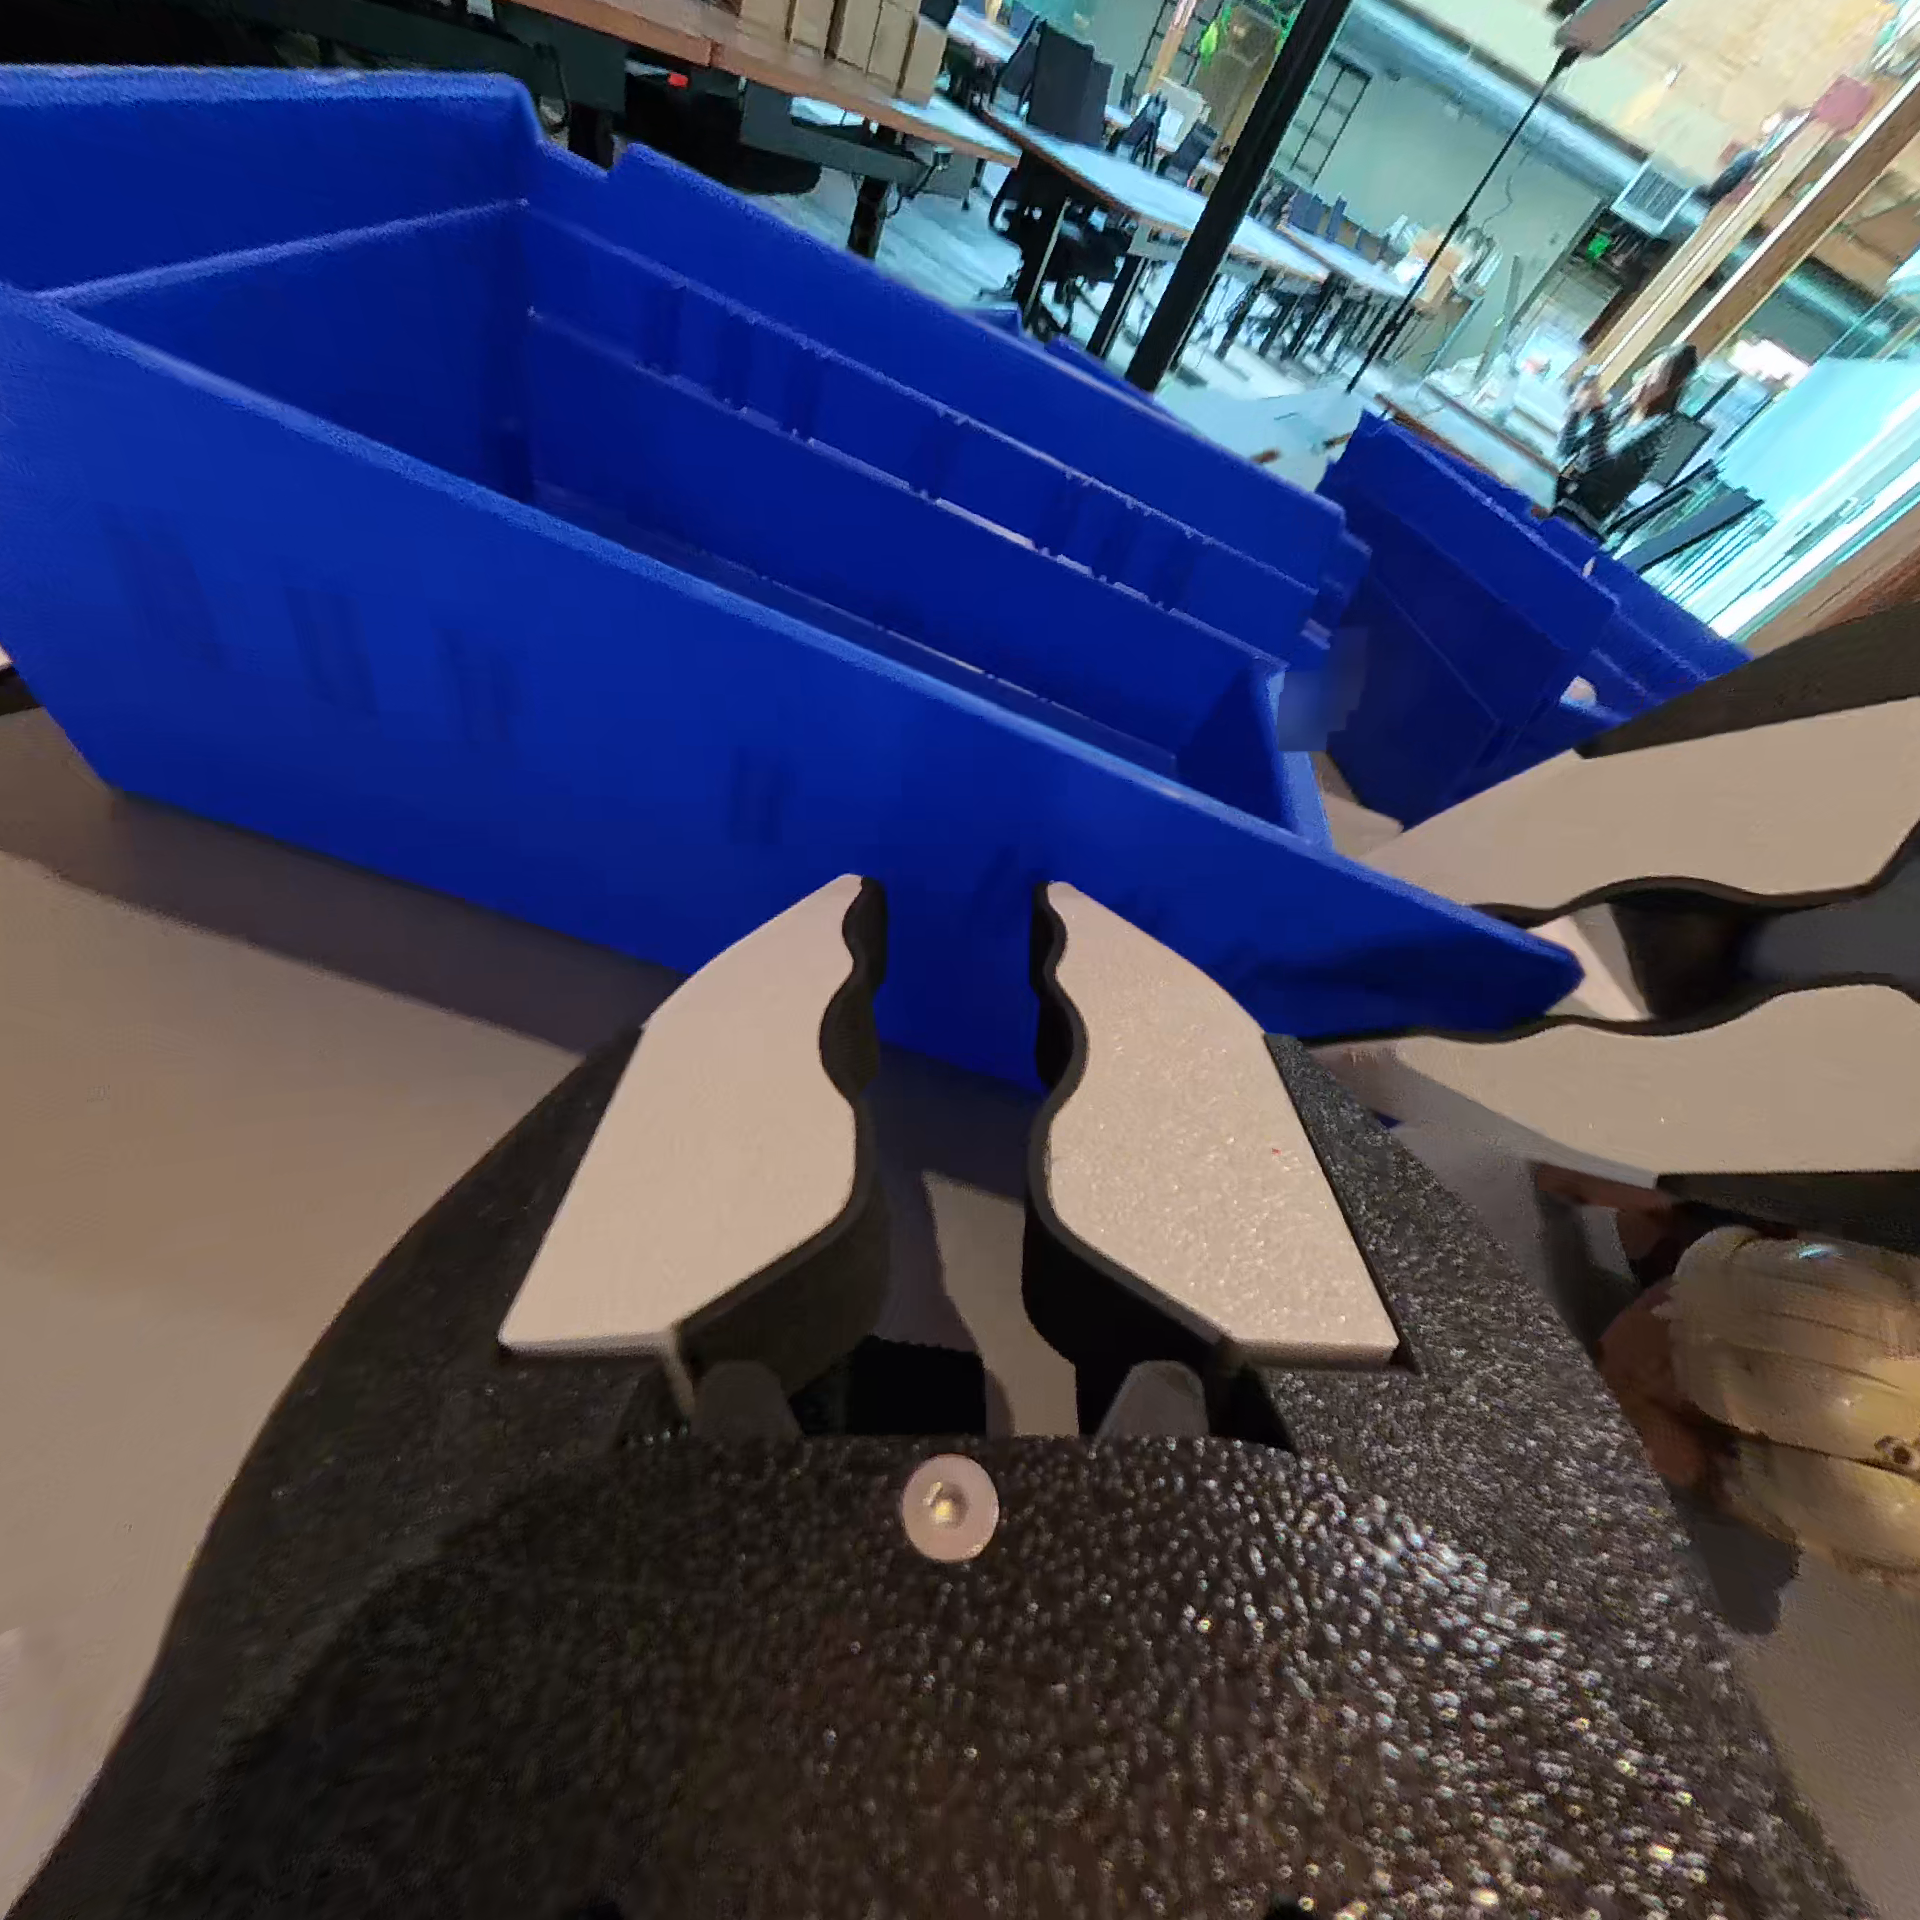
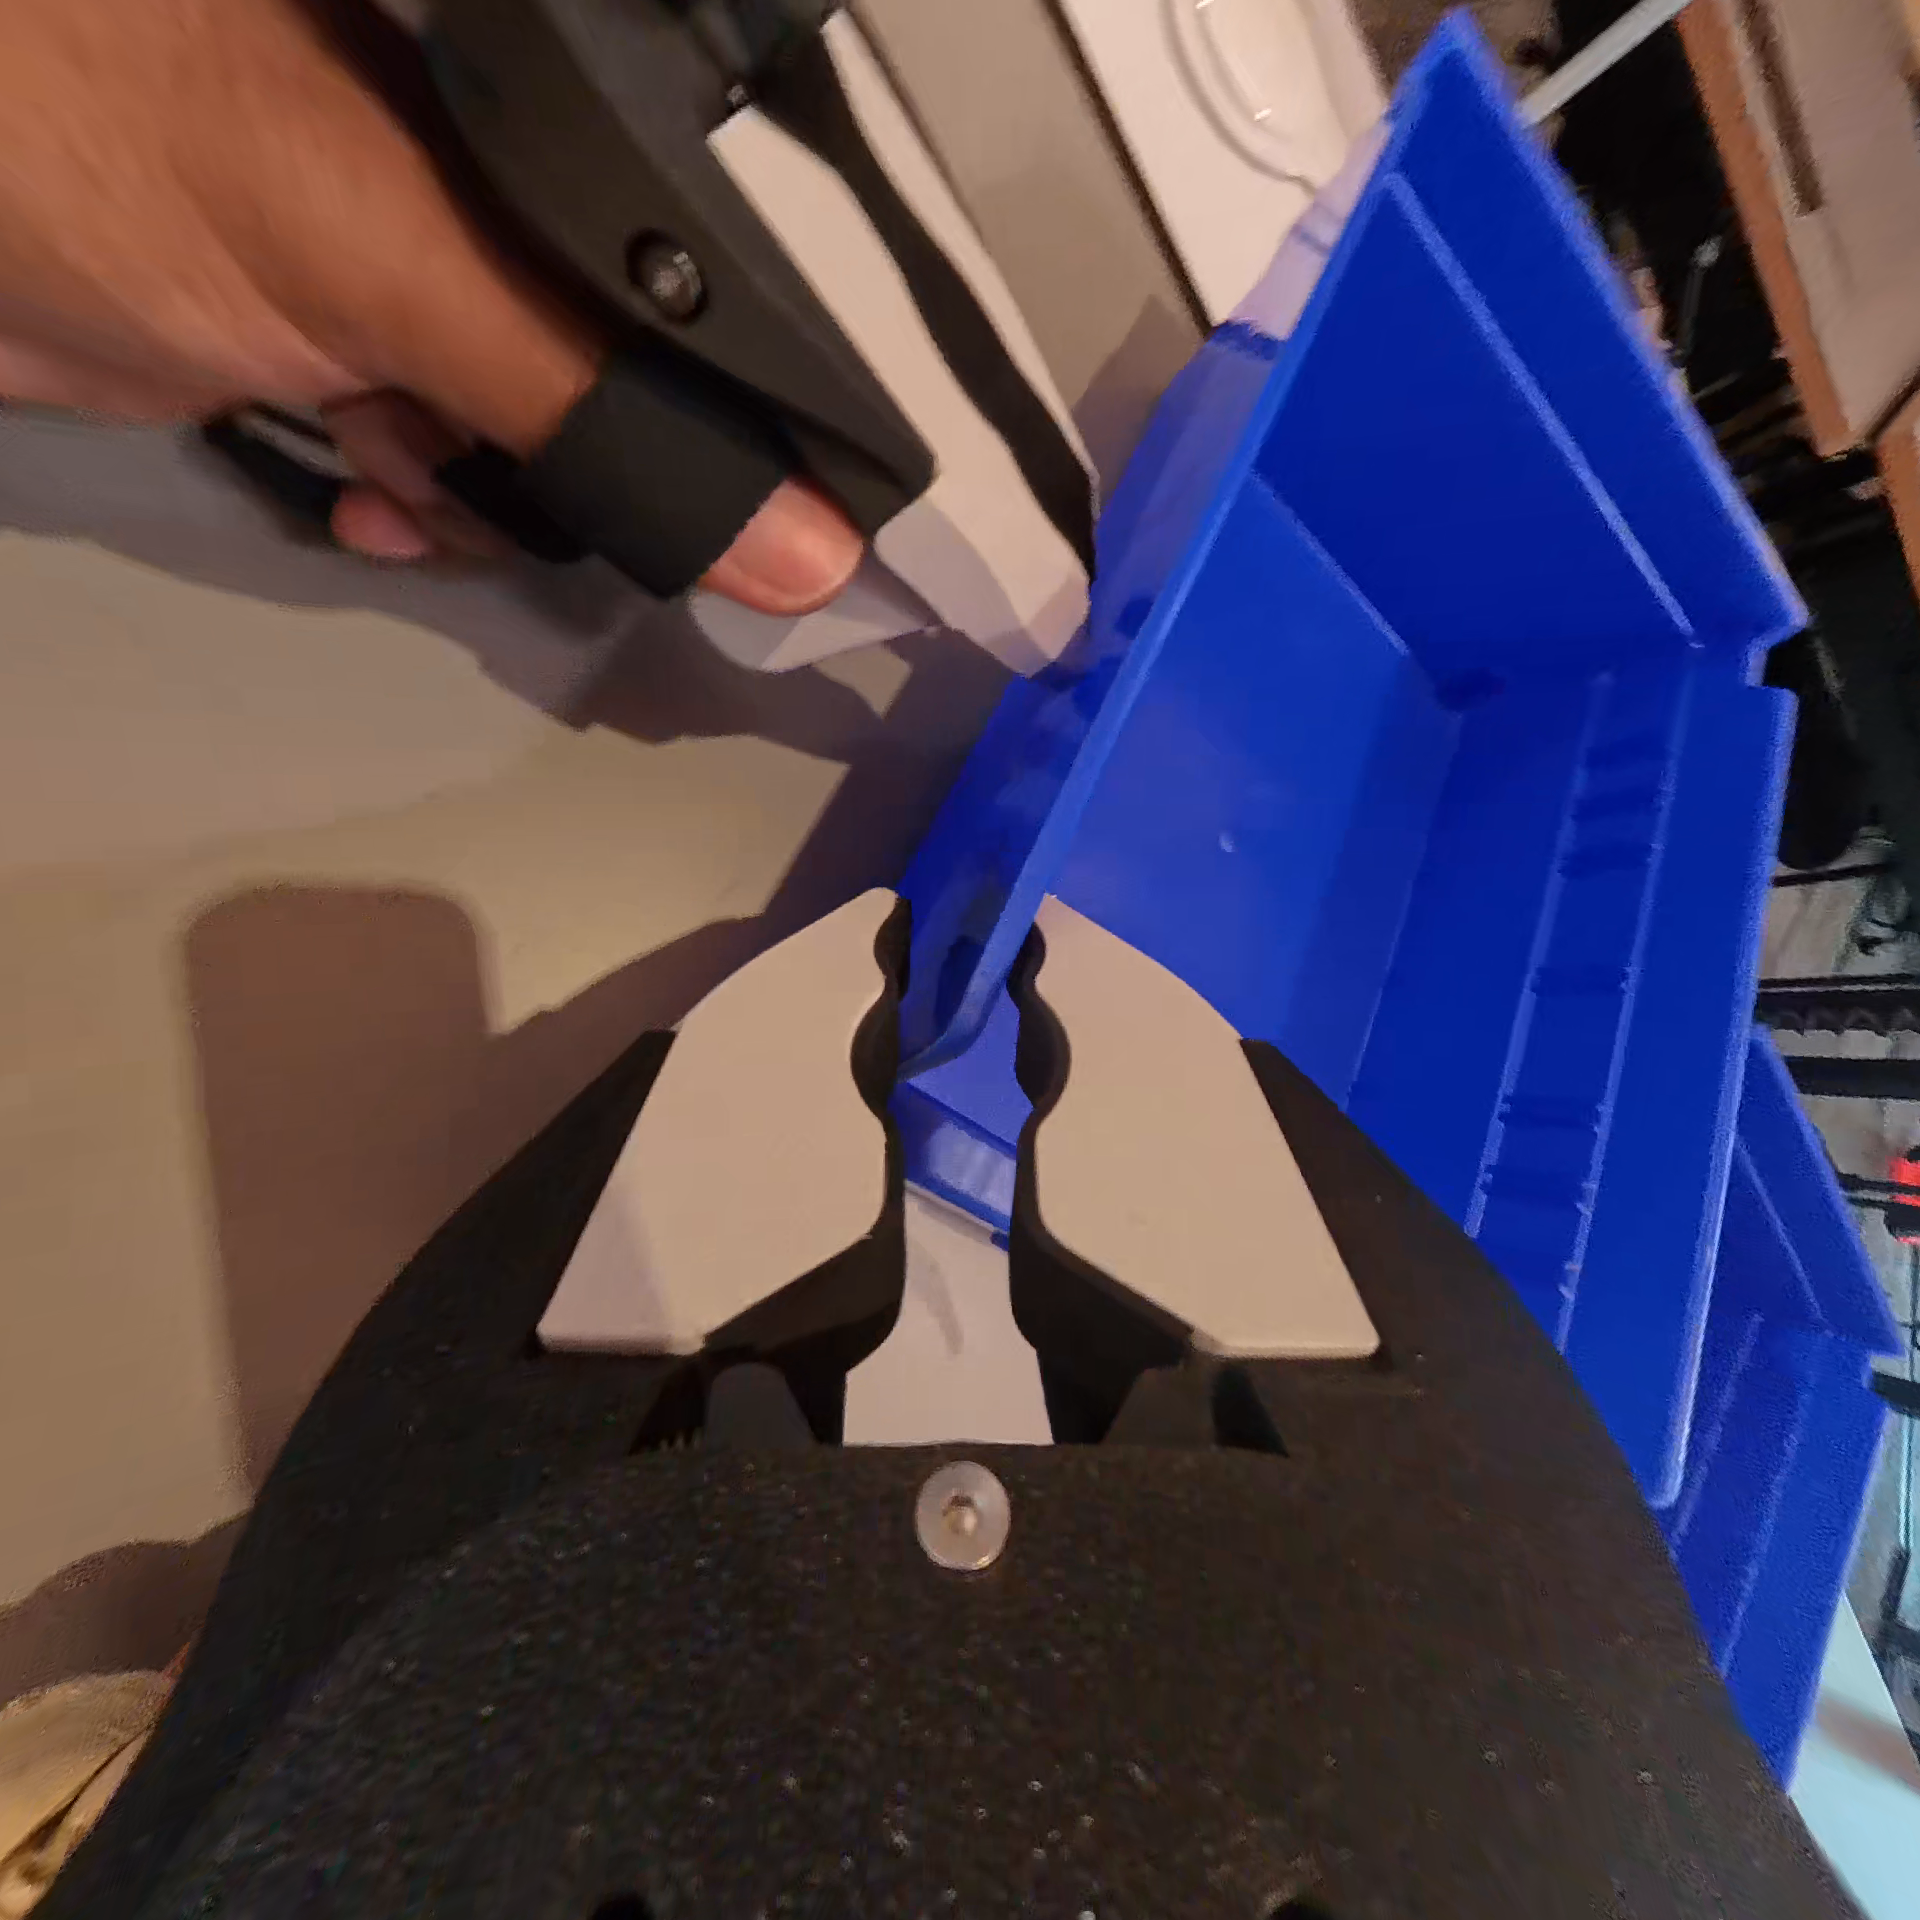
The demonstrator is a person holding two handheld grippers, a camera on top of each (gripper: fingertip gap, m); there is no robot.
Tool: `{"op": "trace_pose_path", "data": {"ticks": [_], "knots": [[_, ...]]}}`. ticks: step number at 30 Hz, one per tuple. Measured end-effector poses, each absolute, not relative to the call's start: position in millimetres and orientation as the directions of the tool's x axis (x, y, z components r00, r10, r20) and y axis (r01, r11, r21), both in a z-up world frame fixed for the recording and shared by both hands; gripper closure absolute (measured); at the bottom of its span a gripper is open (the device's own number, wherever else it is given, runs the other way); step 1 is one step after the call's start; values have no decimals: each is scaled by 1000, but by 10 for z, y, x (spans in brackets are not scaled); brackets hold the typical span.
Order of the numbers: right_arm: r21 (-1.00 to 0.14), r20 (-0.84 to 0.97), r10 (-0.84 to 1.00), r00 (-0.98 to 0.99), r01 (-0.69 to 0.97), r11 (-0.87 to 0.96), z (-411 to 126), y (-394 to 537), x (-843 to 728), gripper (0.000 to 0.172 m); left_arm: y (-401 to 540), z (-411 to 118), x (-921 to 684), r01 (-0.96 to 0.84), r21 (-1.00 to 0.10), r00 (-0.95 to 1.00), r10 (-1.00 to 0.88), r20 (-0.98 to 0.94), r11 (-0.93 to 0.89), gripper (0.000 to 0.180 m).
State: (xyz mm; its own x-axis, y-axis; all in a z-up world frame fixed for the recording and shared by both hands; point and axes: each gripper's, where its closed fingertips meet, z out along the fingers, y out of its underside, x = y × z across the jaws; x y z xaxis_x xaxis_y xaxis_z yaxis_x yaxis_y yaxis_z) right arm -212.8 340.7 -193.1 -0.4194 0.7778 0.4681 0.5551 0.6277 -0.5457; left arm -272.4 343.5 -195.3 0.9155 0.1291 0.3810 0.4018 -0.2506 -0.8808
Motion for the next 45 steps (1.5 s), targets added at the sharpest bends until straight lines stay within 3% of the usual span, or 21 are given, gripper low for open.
{"op": "trace_pose_path", "data": {"ticks": [4,7,8,11,15,18,21,24,28,33,40,45], "knots": [[-572,401,769,-498,519,635,-1966,3250,-2076,150,3330,-2008,-2712,386,-878,922,147,358,-284,150],[-651,371,770,-519,446,614,-1693,3250,-1985,141,3258,-1966,-2651,373,-890,927,148,345,-263,148],[-689,371,791,-487,427,586,-1546,3341,-1962,134,3234,-1936,-2635,353,-901,934,158,322,-251,146],[-778,379,888,-262,430,459,-1168,4010,-1900,134,3174,-1745,-2537,231,-954,963,185,196,-190,140],[-837,239,971,-9,505,211,-1222,4923,-1735,130,3196,-1380,-2141,-104,-988,981,153,-120,-111,138],[-807,160,987,19,578,120,-1524,5152,-1687,124,3305,-1352,-1723,-299,-948,951,46,-305,-111,138],[-752,132,991,-27,648,118,-1798,5105,-1714,117,3385,-1639,-1630,-370,-892,925,-9,-381,-259,139],[-725,176,982,-65,667,174,-1839,5013,-1726,114,3350,-1731,-1732,-361,-882,924,12,-382,-302,140],[-728,125,974,-191,650,221,-1822,4695,-1696,124,3185,-1768,-2060,-298,-873,925,109,-364,-387,142],[-731,99,951,-292,628,269,-1797,4498,-1622,128,2969,-1760,-2157,-295,-879,919,141,-368,-375,142],[-774,166,981,-100,603,192,-1454,5165,-830,122,2785,-1567,-1817,-448,-872,875,102,-473,-197,142],[-726,144,973,183,687,-22,-1870,5937,460,122,2744,-1672,-1532,-544,-827,833,20,-552,-143,144]]}}
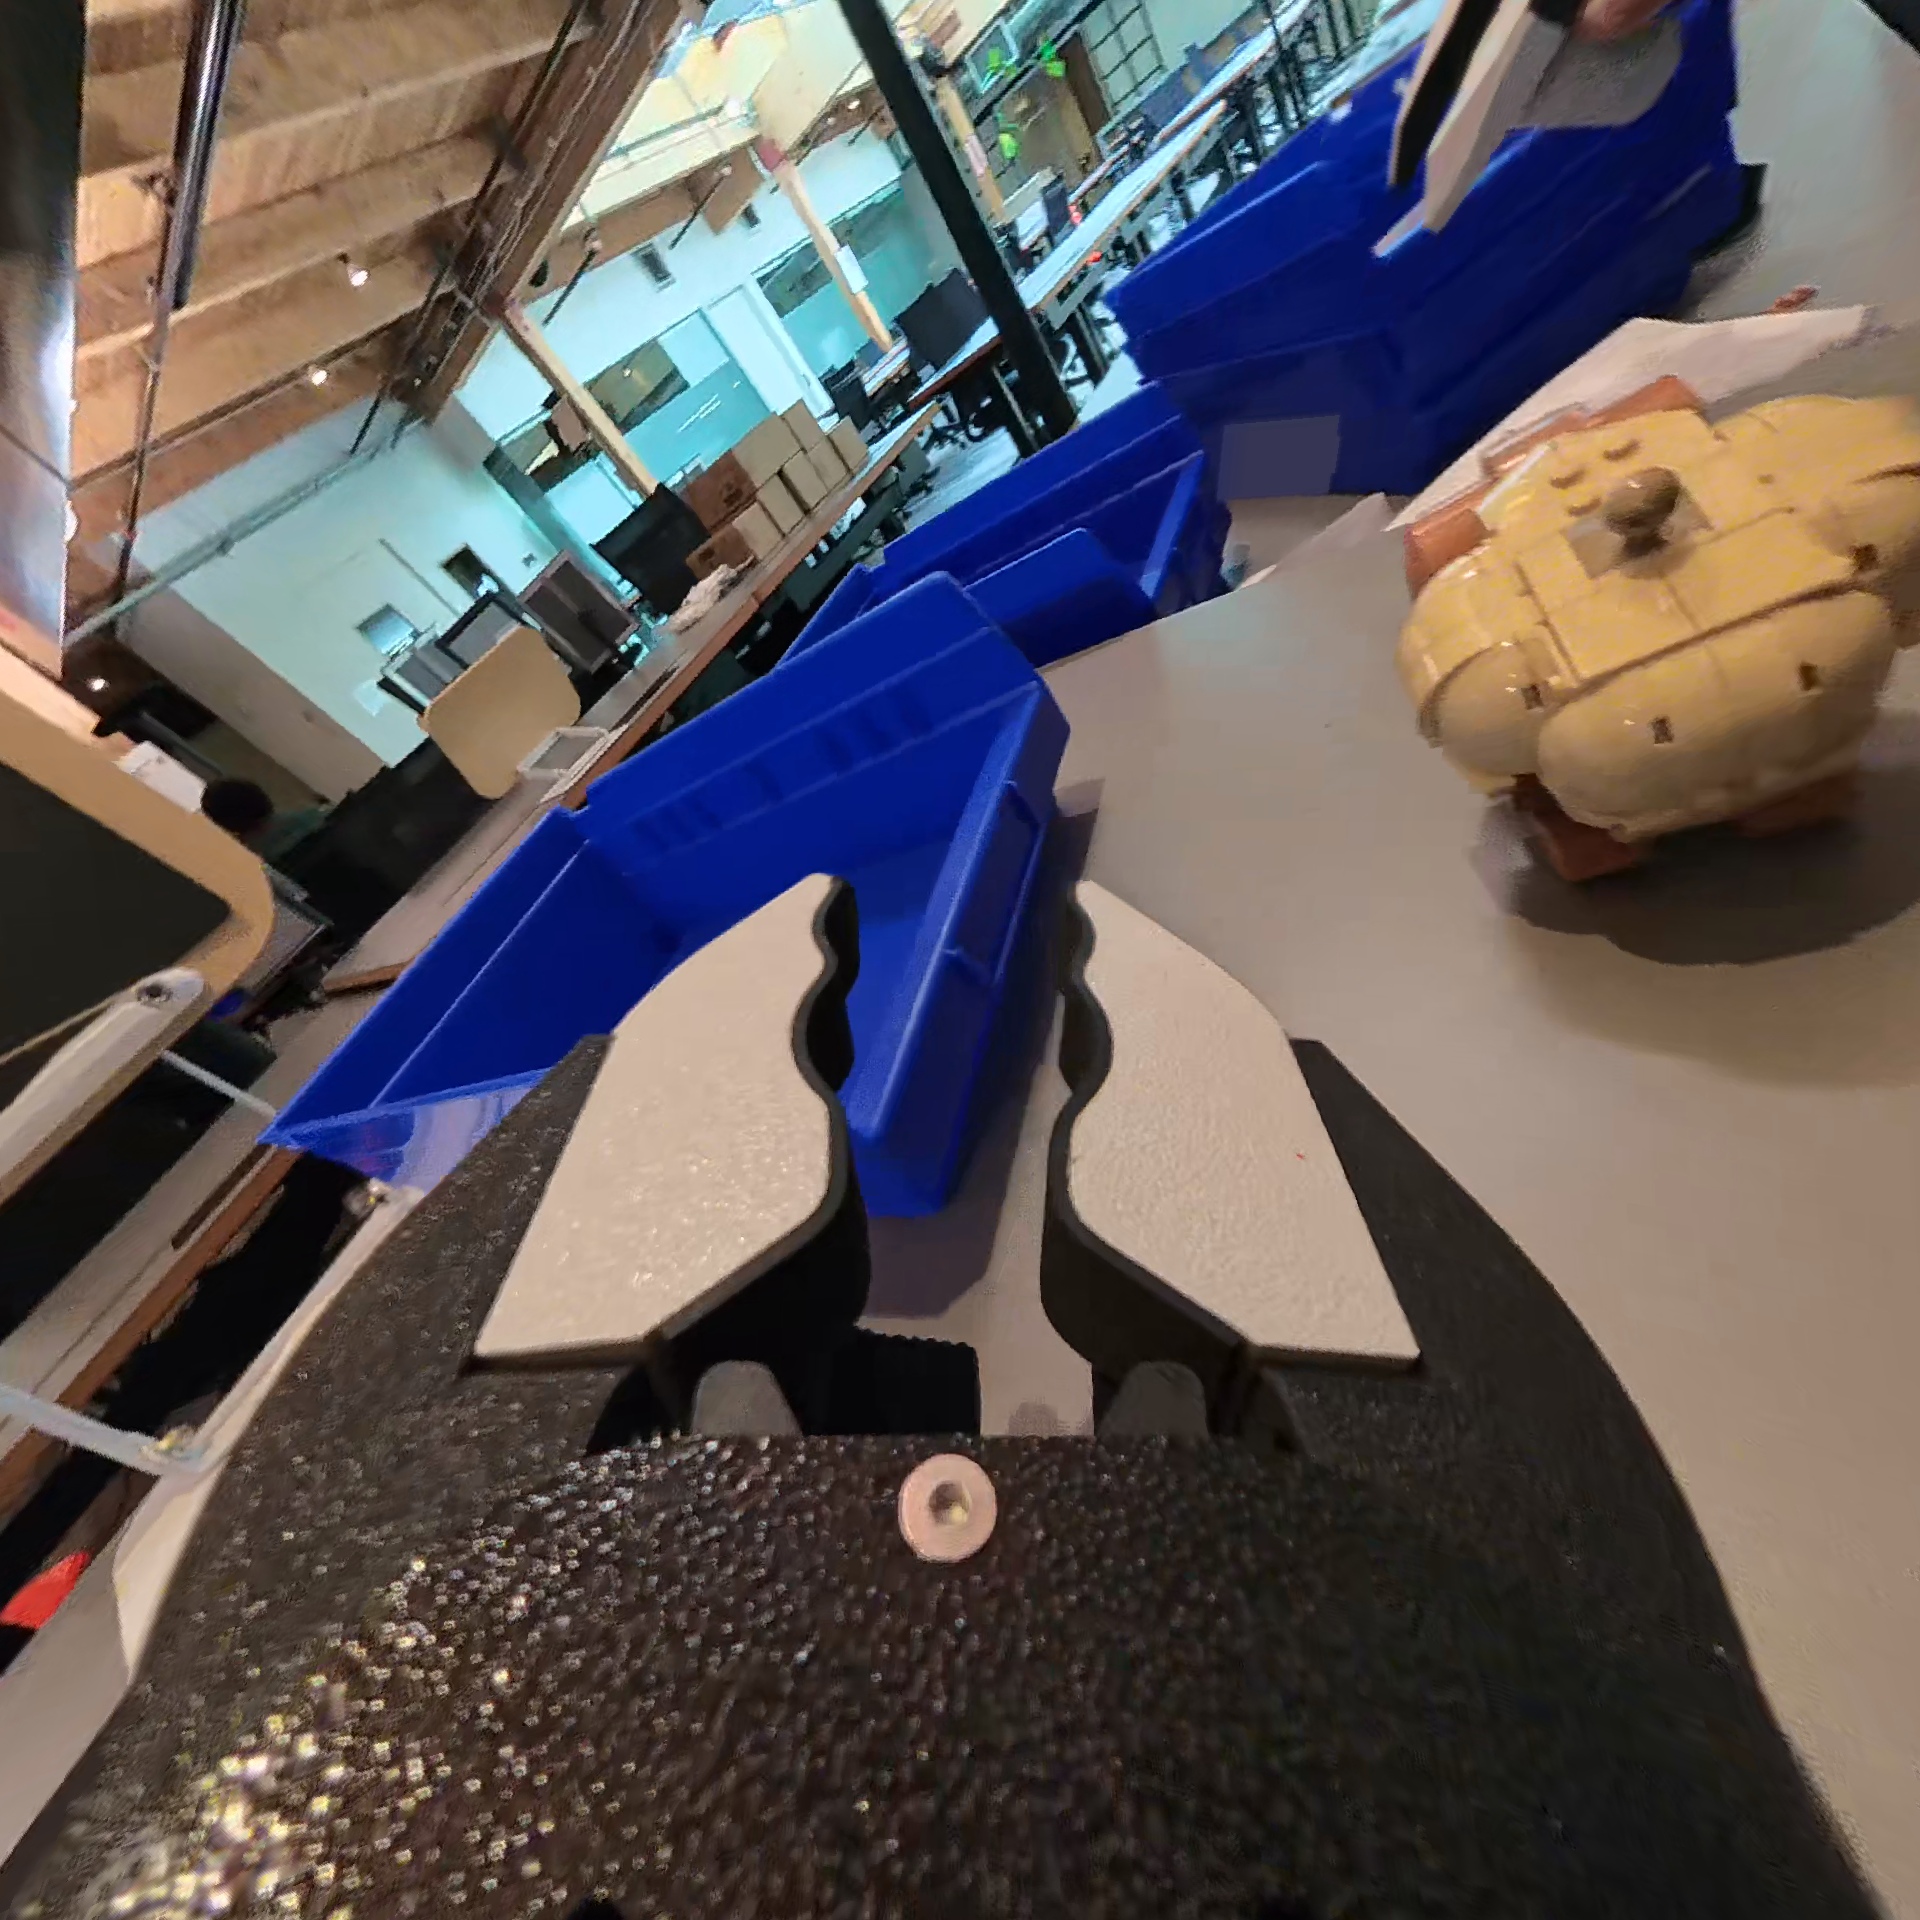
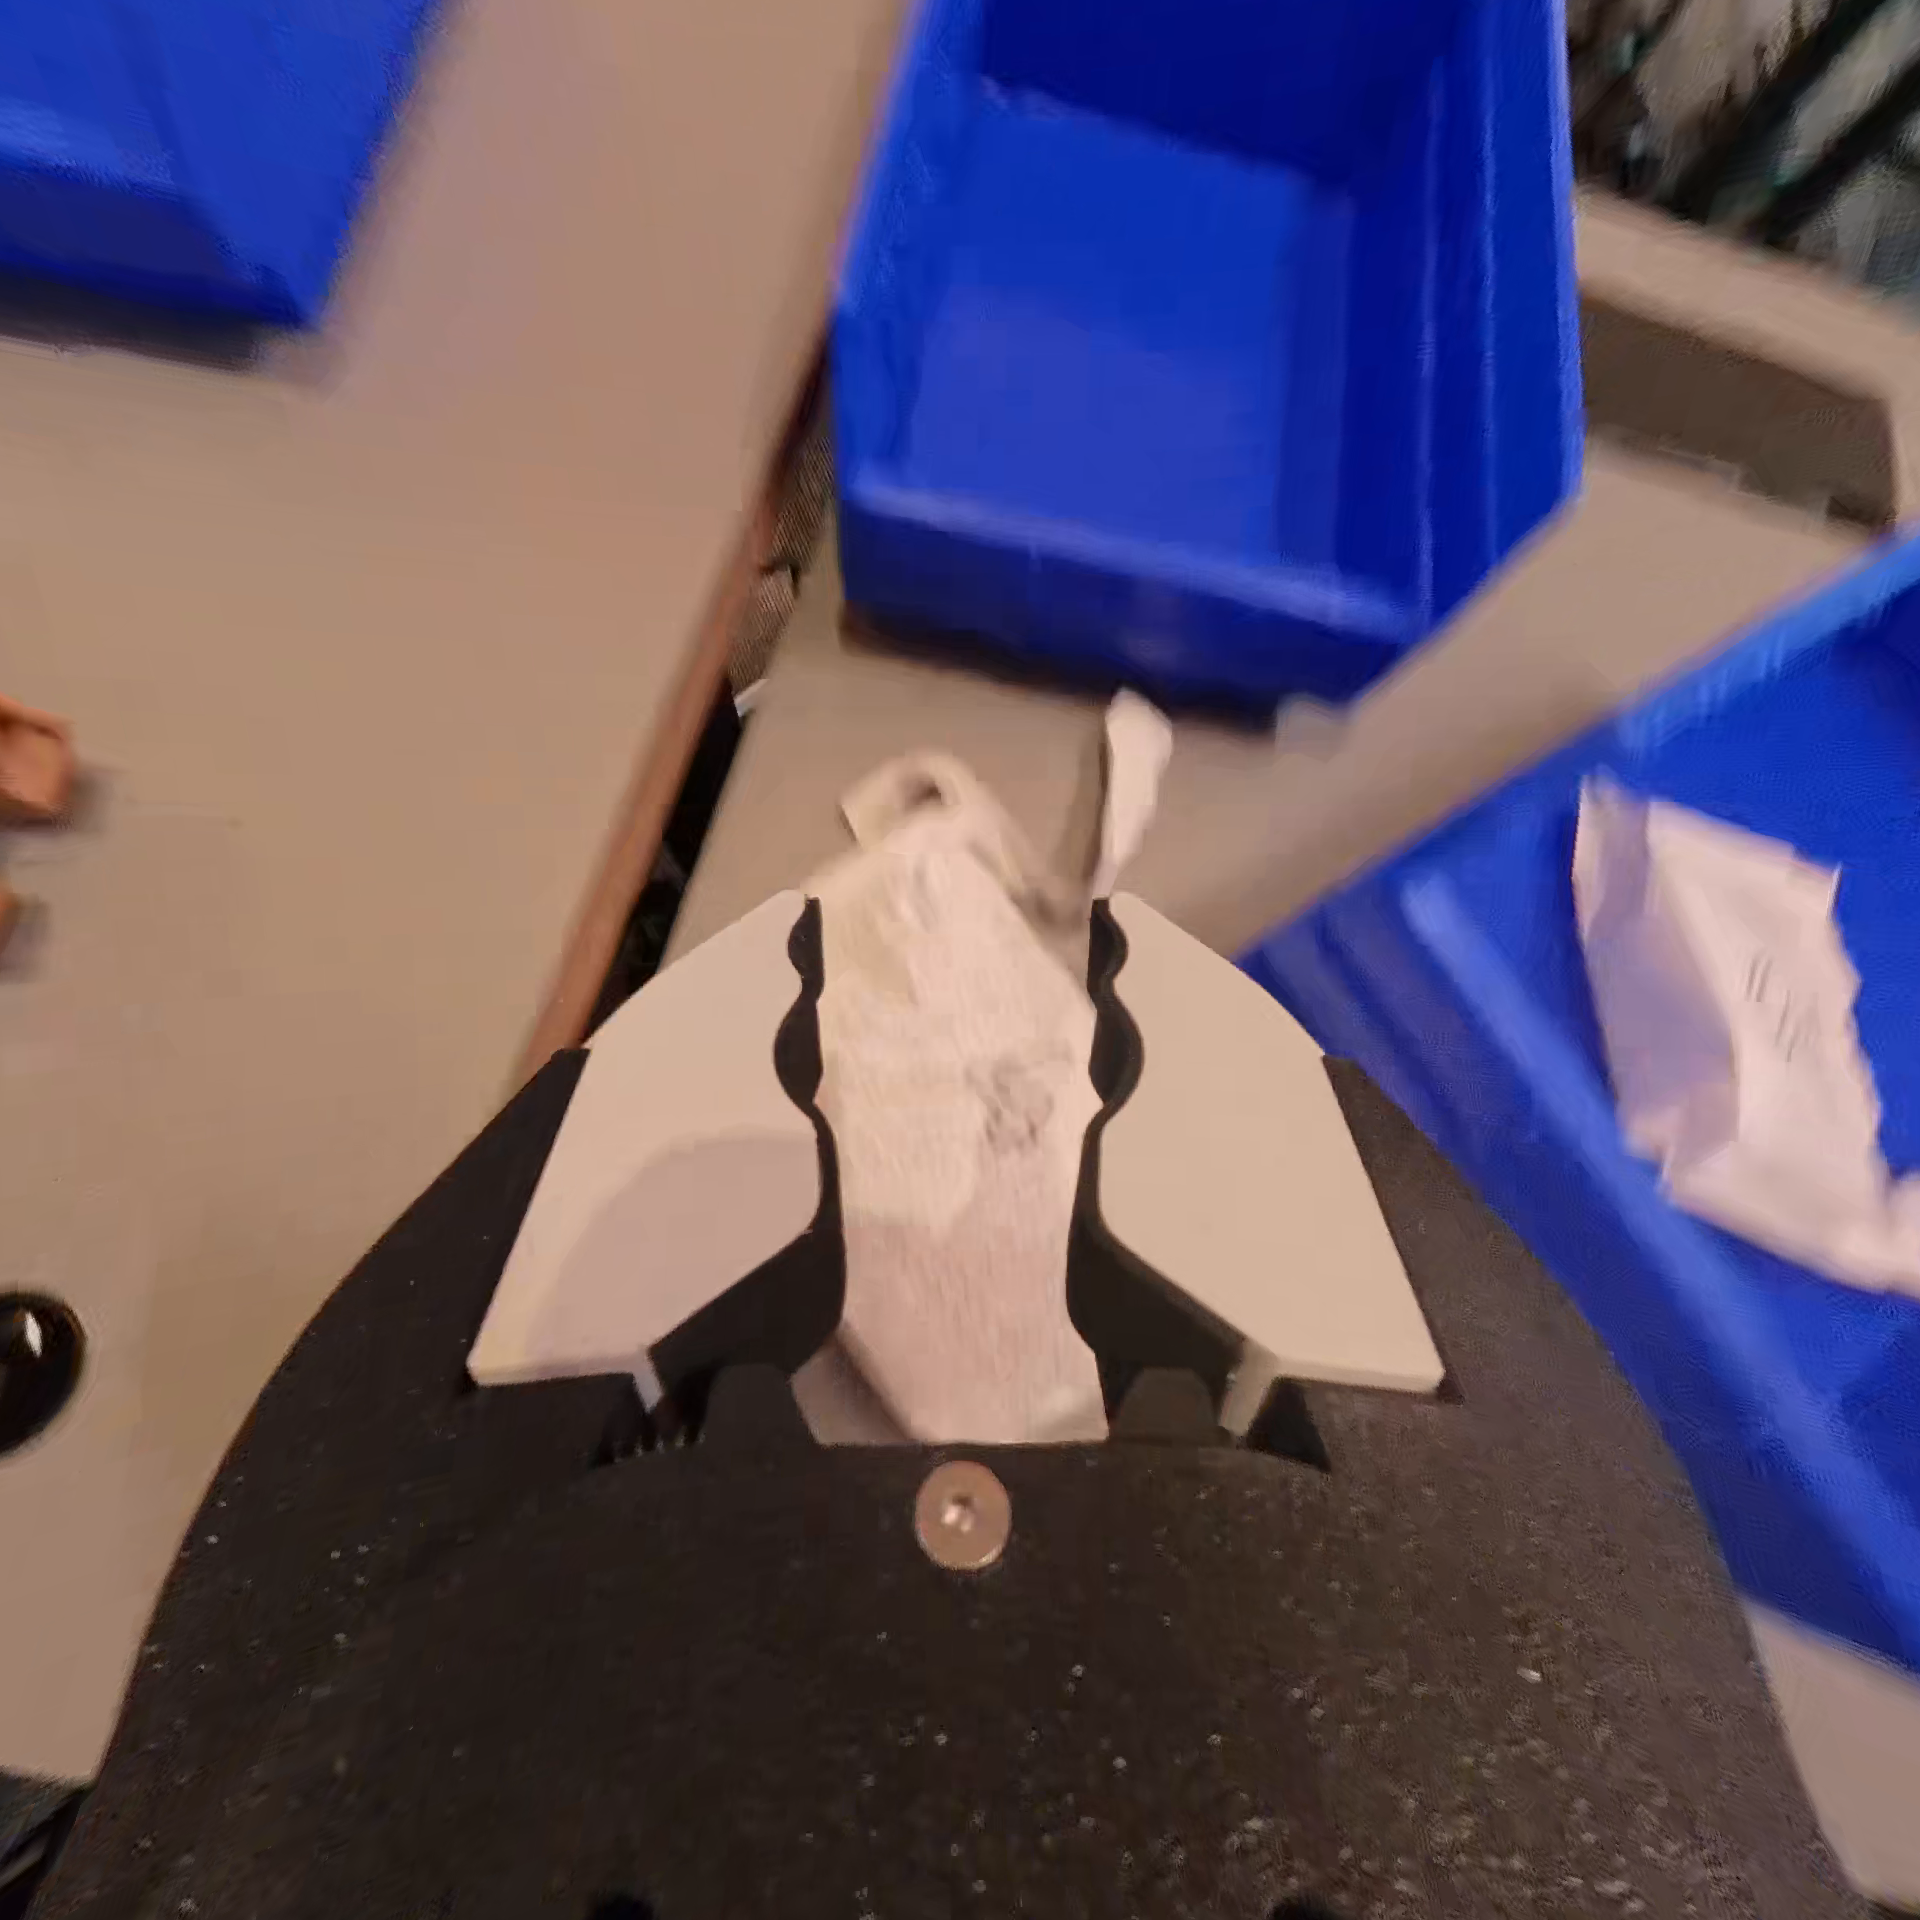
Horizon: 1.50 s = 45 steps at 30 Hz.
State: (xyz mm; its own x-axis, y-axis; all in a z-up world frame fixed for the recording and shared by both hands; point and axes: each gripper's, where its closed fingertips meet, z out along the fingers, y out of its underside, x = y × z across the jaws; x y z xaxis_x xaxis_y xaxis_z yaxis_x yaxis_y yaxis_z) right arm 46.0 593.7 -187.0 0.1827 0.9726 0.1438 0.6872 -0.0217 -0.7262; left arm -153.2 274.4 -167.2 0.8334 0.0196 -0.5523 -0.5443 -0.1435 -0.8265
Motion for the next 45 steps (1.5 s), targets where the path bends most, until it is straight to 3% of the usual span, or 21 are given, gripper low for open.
{"op": "trace_pose_path", "data": {"ticks": [5,9,13,18,21,24,35,40,45], "knots": [[-657,-47,926,376,686,-312,-2665,6194,1342,120,2827,-1736,-1416,-540,-831,840,-31,-541,-132,145],[-653,-249,841,481,557,-512,-2963,6416,1565,114,2873,-1862,-1413,-530,-831,847,-44,-531,-169,144],[-653,-374,786,493,462,-600,-2999,6581,1616,113,2865,-1933,-1412,-518,-833,853,-38,-521,-197,145],[-584,-455,767,453,498,-641,-3115,6559,1574,119,2855,-1942,-1377,-531,-823,844,-35,-536,-201,145],[-568,-454,786,421,542,-619,-3188,6449,1506,128,2864,-1963,-1357,-546,-812,834,-46,-549,-205,145],[-636,-436,816,380,511,-578,-3135,6295,1454,146,2856,-1959,-1342,-553,-810,830,-50,-555,-197,145],[-828,-306,861,406,332,-451,-2977,5795,1525,162,2915,-1995,-1329,-604,-770,792,-48,-609,-205,148],[-902,-170,913,370,315,-295,-2624,5767,1417,166,2923,-1965,-1346,-590,-781,800,-21,-599,-206,148],[-924,85,933,351,378,-58,-2100,5692,1251,171,2878,-1905,-1358,-571,-799,814,-1,-581,-189,149]]}}
